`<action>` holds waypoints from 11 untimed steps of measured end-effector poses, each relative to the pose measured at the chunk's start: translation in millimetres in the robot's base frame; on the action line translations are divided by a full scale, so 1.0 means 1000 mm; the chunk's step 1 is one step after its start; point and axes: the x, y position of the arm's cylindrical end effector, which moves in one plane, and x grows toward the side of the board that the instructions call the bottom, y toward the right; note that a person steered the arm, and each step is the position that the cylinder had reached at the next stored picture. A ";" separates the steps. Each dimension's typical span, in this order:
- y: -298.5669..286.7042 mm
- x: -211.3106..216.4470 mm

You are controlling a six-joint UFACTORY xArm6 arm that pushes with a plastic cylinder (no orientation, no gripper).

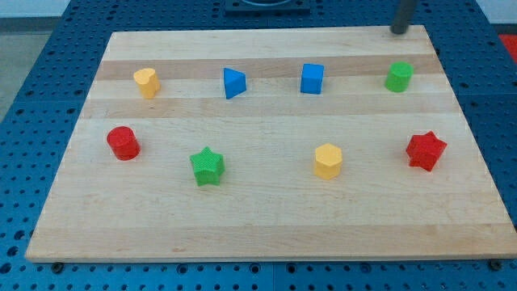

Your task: Move your arm closer to the yellow heart

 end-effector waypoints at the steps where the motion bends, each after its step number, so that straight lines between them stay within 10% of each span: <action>1: -0.006 0.000; 4: -0.151 0.018; 7: -0.159 0.018; 11: -0.388 0.075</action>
